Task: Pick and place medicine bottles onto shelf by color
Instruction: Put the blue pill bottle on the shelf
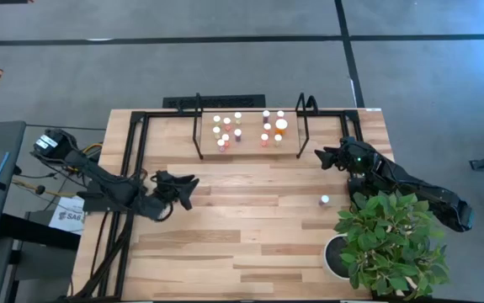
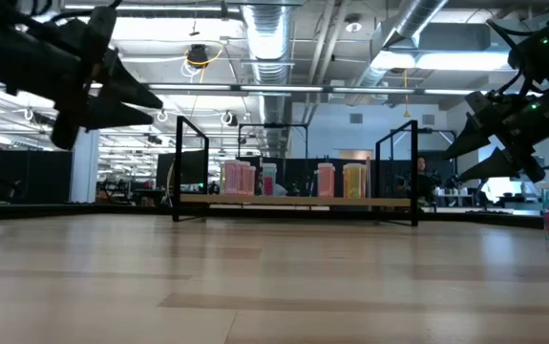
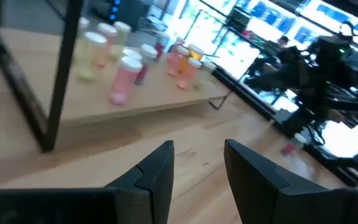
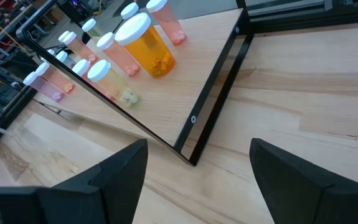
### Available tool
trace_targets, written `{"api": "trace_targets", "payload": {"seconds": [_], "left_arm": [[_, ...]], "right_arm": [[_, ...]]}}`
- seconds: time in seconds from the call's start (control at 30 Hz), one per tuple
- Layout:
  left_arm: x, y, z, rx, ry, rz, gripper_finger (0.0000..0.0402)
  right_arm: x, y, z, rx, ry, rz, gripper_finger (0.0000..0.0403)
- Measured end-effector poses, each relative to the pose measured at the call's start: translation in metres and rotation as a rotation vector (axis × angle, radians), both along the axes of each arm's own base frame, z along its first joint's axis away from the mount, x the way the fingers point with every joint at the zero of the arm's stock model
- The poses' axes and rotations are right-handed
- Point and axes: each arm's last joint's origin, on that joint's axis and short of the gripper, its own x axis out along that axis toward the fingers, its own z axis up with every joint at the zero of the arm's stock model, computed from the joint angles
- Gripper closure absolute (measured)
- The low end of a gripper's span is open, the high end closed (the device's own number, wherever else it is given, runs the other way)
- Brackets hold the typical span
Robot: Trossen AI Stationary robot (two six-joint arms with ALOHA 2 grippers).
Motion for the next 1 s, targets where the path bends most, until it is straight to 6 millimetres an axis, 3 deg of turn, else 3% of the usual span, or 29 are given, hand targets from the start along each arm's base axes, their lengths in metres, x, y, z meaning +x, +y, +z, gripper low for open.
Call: {"api": "trace_targets", "payload": {"seconds": [0.23, 0.47, 0.77, 1.0], "left_arm": [[0.006, 0.036, 0.002, 0.147, -0.010, -0.134, 0.0273], [-0.016, 0.081, -0.009, 0.042, -0.098, -0.242, 0.0273], [-0.036, 0.098, 0.003, 0.126, -0.136, -0.197, 0.0273], [-0.052, 0.100, 0.010, 0.157, -0.146, -0.149, 0.0274]], "right_arm": [[0.000, 0.000, 0.000, 0.000, 0.000, 0.000, 0.0097], [0.000, 0.000, 0.000, 0.000, 0.000, 0.000, 0.0097], [0.000, 0.000, 0.000, 0.000, 0.000, 0.000, 0.0097], [0.000, 0.000, 0.000, 0.000, 0.000, 0.000, 0.0097]]}}
